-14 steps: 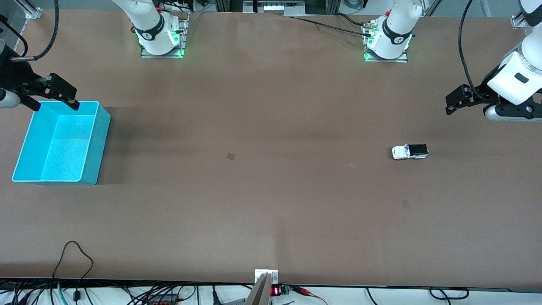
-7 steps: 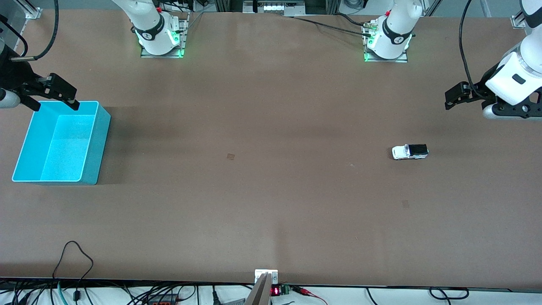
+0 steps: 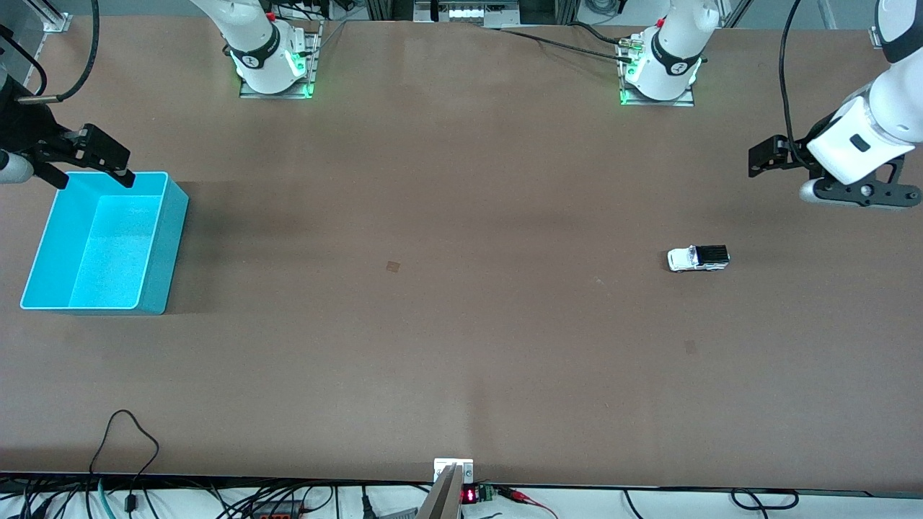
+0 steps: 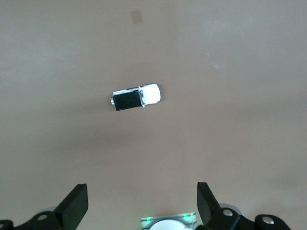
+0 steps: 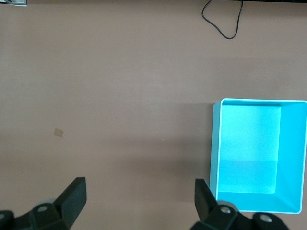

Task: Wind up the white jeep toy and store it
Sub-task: 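Move the left gripper down over the white toy jeep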

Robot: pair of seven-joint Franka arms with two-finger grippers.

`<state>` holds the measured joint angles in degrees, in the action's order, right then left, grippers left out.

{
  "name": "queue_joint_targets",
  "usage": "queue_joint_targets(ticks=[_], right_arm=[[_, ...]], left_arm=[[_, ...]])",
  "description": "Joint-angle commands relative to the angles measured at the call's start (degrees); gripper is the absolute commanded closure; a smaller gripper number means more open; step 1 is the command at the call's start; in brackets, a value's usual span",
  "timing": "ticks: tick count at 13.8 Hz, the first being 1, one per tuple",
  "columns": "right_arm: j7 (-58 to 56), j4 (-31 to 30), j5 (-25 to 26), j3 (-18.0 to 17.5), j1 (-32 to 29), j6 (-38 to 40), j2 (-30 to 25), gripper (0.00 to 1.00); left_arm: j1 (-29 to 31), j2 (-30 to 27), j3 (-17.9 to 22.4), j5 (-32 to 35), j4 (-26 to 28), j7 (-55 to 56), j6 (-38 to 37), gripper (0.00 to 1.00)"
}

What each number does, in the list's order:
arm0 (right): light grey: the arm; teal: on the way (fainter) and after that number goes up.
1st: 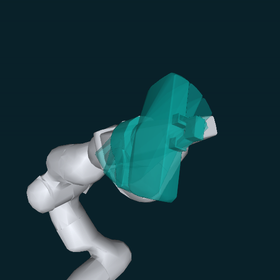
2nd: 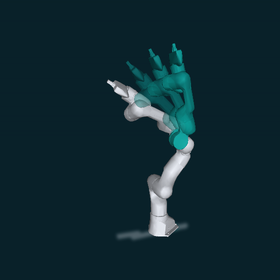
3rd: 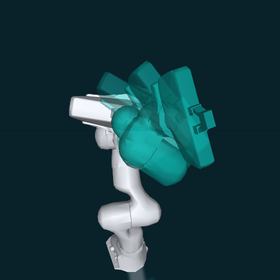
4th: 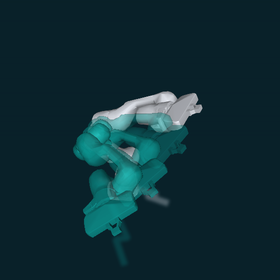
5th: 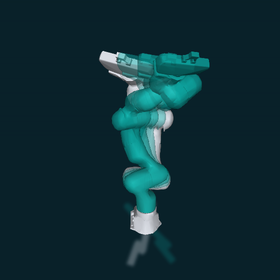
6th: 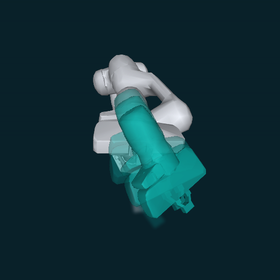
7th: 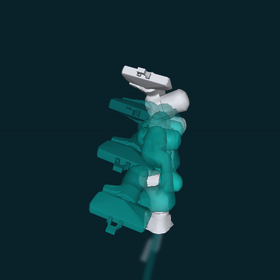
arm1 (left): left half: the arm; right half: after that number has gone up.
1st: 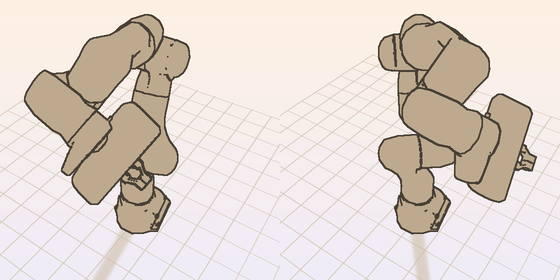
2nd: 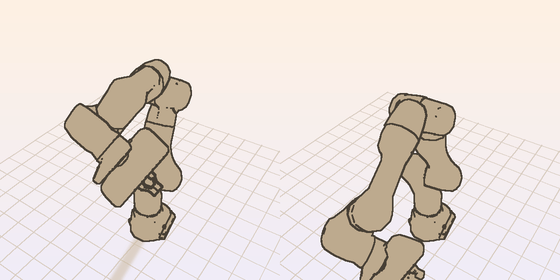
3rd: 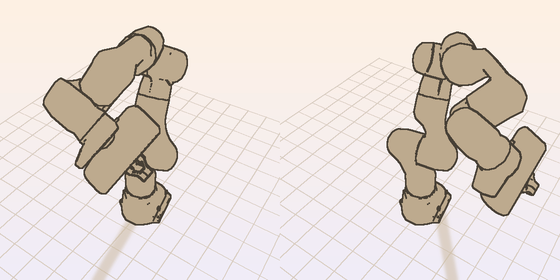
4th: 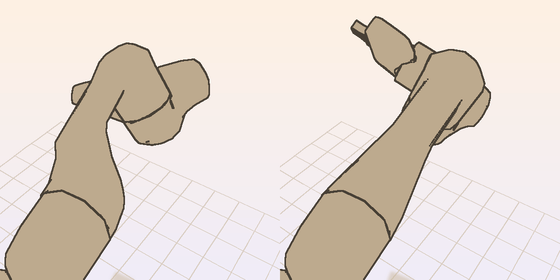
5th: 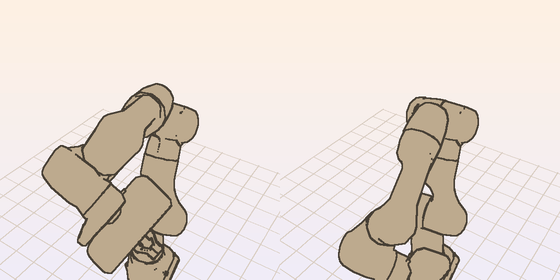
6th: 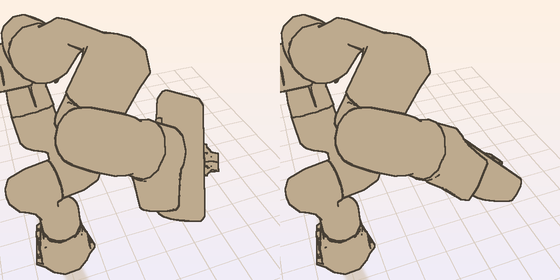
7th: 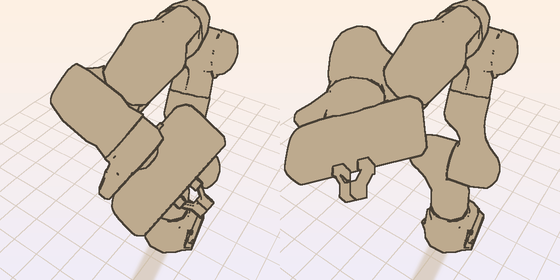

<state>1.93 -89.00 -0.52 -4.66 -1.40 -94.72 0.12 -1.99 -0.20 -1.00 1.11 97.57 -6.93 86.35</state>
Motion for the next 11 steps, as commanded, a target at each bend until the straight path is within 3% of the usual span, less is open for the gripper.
queue_joint_targets(ticks=[1,4,6,11], right_arm=[[0.35,-0.12,-0.36,0.00,-0.19,0.58,-0.91,0.00],[-0.17,-0.12,-0.36,0.09,-0.19,0.58,-0.92,0.00],[-0.35,-0.12,-0.36,0.09,-0.19,0.58,-0.92,0.00],[-0.35,-0.12,-0.36,0.09,-0.19,0.67,-0.92,0.00]], left_arm=[[-0.21,1.25,0.29,-0.68,-1.51,-10.97,-3.99,0.00],[0.67,4.49,0.55,0.37,-1.25,-24.49,-2.16,0.00],[1.37,5.91,0.56,0.99,1.20,-32.23,2.83,0.00],[3.12,5.74,0.47,4.42,14.80,-48.93,22.32,0.00]])
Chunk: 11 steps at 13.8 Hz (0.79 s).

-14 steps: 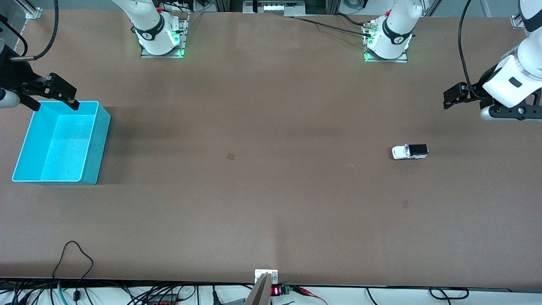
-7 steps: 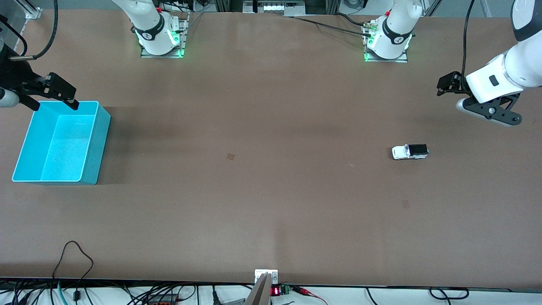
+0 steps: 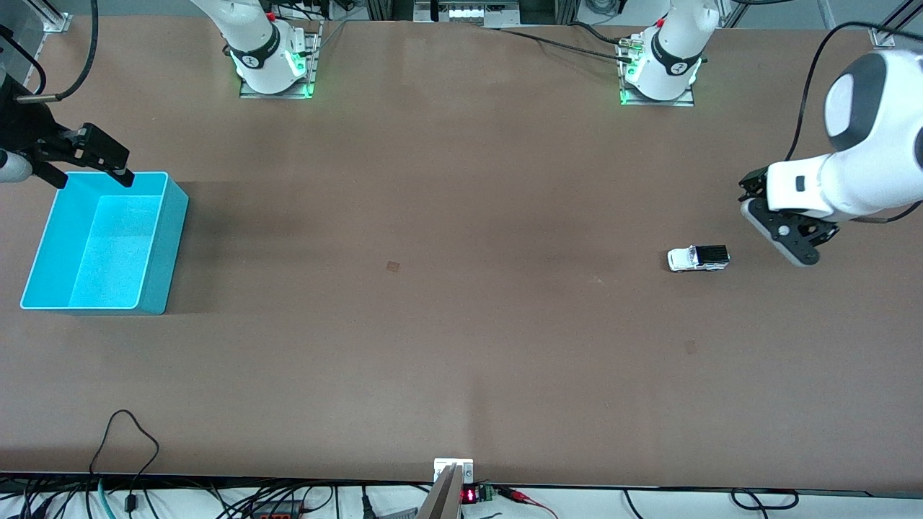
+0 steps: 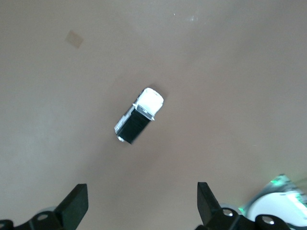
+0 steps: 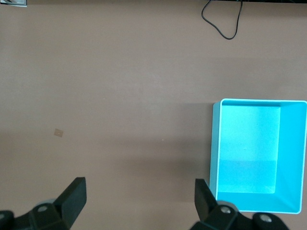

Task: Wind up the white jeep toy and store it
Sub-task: 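Move the left gripper down over the white toy jeep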

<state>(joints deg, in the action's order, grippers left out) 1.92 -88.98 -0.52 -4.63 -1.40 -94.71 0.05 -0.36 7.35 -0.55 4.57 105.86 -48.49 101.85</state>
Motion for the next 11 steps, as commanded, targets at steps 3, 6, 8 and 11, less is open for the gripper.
queue_joint_targets(ticks=[3,6,8,11], right_arm=[[-0.52,-0.14,-0.27,0.06,-0.19,0.49,-0.84,0.00],[-0.60,-0.14,-0.10,0.06,-0.19,0.49,-0.92,0.00],[-0.60,-0.14,-0.01,0.06,-0.19,0.40,-0.84,0.00],[-0.60,-0.14,-0.01,0.06,-0.19,0.40,-0.84,0.00]], left_arm=[[2.73,-1.73,0.02,0.88,15.32,-16.09,19.23,0.00],[3.35,-1.47,0.02,0.97,24.63,-21.81,33.19,0.00],[3.44,1.85,0.02,0.97,26.33,-27.86,39.63,0.00],[5.11,7.31,0.02,0.97,27.12,-33.33,47.99,0.00]])
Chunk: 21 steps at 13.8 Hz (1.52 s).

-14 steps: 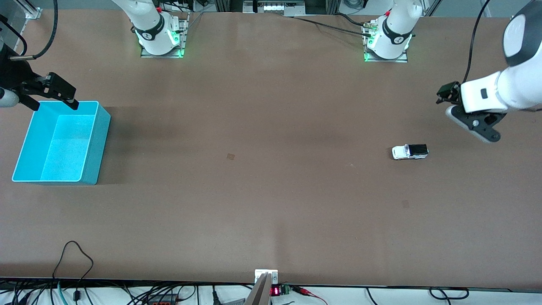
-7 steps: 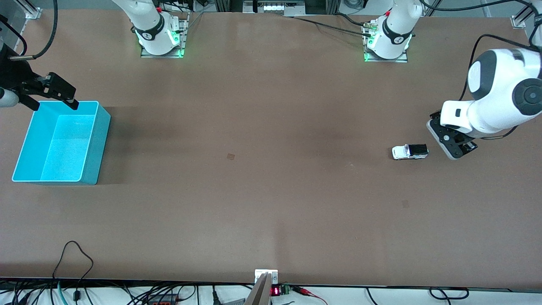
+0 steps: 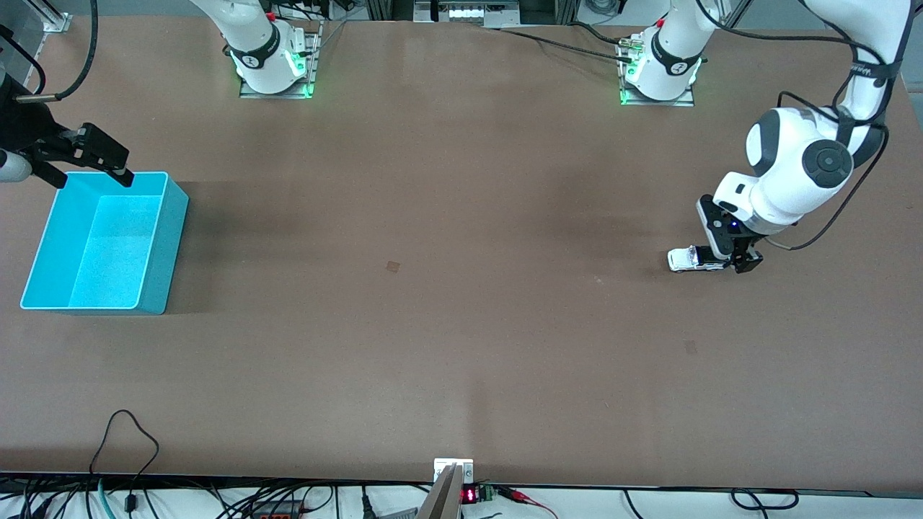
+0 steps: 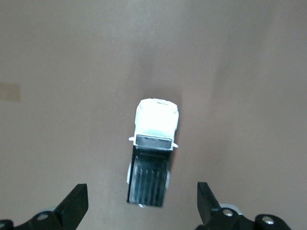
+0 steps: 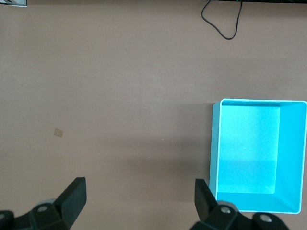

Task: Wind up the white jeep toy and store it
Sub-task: 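Move the left gripper down over the white toy jeep, then close the left gripper on the white toy jeep's body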

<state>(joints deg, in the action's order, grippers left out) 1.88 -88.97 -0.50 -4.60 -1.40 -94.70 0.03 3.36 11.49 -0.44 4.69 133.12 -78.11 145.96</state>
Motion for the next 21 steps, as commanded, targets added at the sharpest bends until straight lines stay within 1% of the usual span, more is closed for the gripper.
queue_joint_targets(ticks=[1,2,4,6,7,8,10,11,13,14,16,21], right_arm=[[-0.57,-0.16,0.06,0.03,-0.18,0.39,-0.82,0.00],[-0.57,-0.16,0.06,0.03,-0.18,0.31,-0.82,0.00],[-0.57,-0.16,0.06,0.03,-0.18,0.22,-0.82,0.00],[-0.57,-0.16,0.06,0.03,-0.10,0.22,-0.73,0.00],[-0.57,-0.16,0.06,0.03,-0.10,0.22,-0.82,0.00],[-0.57,-0.16,0.06,0.03,-0.10,0.22,-0.73,0.00],[-0.57,-0.16,0.06,0.03,-0.10,0.31,-0.82,0.00],[-0.57,-0.16,0.06,0.03,-0.10,0.31,-0.73,0.00],[-0.57,-0.16,0.06,0.03,-0.01,0.31,-0.73,0.00],[-0.57,-0.16,0.06,0.03,-0.10,0.31,-0.73,0.00],[-0.48,-0.16,0.06,0.03,-0.01,0.22,-0.73,0.00],[-0.48,-0.16,0.06,-0.06,-0.01,0.22,-0.82,0.00]], left_arm=[[1.39,3.63,-0.09,0.85,0.29,-3.80,5.37,0.00],[1.13,3.80,-0.18,0.85,1.16,-4.06,5.82,0.00],[0.95,5.20,-0.09,1.02,2.40,-5.89,9.85,0.00],[1.39,7.93,-0.18,1.03,2.40,-7.49,13.98,0.00],[1.39,8.28,-0.18,1.03,2.40,-7.93,14.78,0.00],[1.39,8.46,-0.18,1.03,2.40,-8.02,14.79,0.12],[1.30,8.81,-0.18,1.03,2.32,-8.11,14.79,0.53],[1.30,8.82,-0.18,1.03,2.32,-8.28,14.79,0.64],[1.30,8.73,-0.18,1.03,2.23,-8.46,14.70,0.78],[1.30,8.73,-0.18,1.03,2.23,-8.55,14.53,0.82],[1.30,8.64,-0.18,1.03,2.14,-11.17,14.53,0.86],[1.30,8.90,-0.18,0.85,2.05,-14.35,14.44,0.86]])
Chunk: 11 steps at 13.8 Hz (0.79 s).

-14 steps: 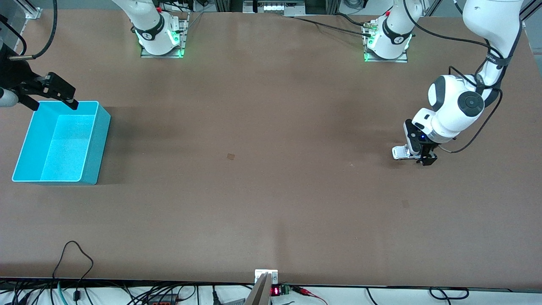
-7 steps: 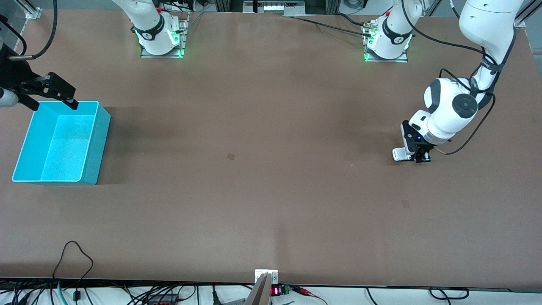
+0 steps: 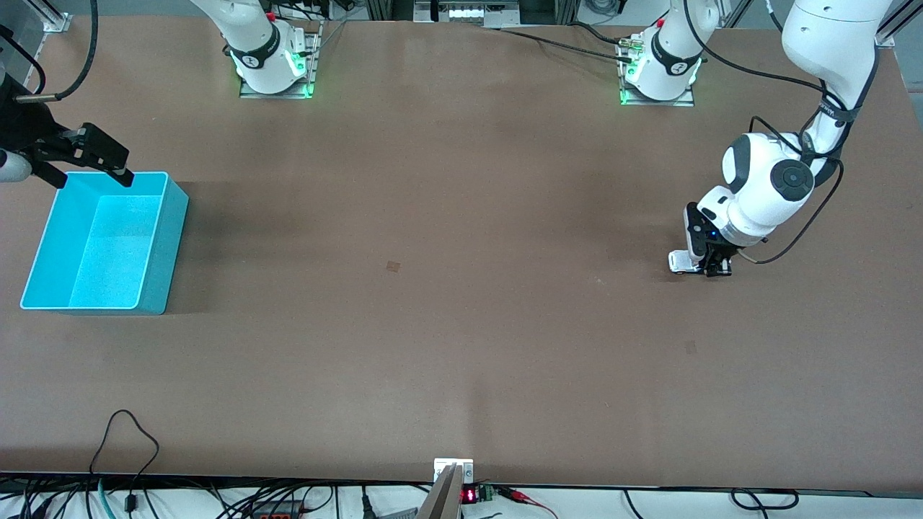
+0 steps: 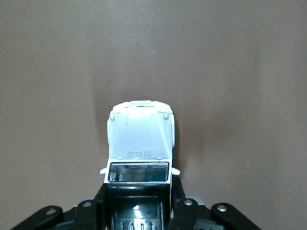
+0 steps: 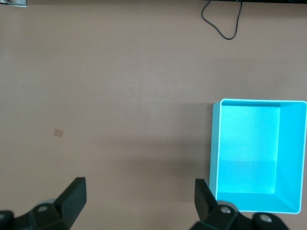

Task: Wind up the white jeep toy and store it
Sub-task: 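Close the left gripper on the white toy jeep's body, then drag the jeep backward along the table with the left gripper to wind it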

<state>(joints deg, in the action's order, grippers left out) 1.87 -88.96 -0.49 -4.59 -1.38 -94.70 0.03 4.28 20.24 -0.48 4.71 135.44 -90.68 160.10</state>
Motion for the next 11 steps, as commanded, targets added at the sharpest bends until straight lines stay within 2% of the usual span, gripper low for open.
queue_joint_targets(ticks=[1,5,8,11], right_arm=[[-0.46,-0.16,0.05,-0.07,-0.03,0.22,-0.82,0.00],[-0.46,-0.16,0.05,-0.07,-0.03,0.22,-0.82,0.00],[-0.46,-0.16,0.05,-0.07,-0.03,0.13,-0.82,0.00],[-0.46,-0.16,0.05,-0.07,-0.03,0.39,-0.82,0.00]], left_arm=[[0.38,0.59,-0.13,0.83,-0.26,-1.87,0.21,0.86],[1.78,2.52,-0.05,0.83,-0.61,-2.05,0.21,0.86],[4.68,3.93,0.13,0.83,-0.62,-3.27,-0.05,0.86],[9.68,6.29,0.13,1.01,-2.89,-9.41,-0.05,0.86]])
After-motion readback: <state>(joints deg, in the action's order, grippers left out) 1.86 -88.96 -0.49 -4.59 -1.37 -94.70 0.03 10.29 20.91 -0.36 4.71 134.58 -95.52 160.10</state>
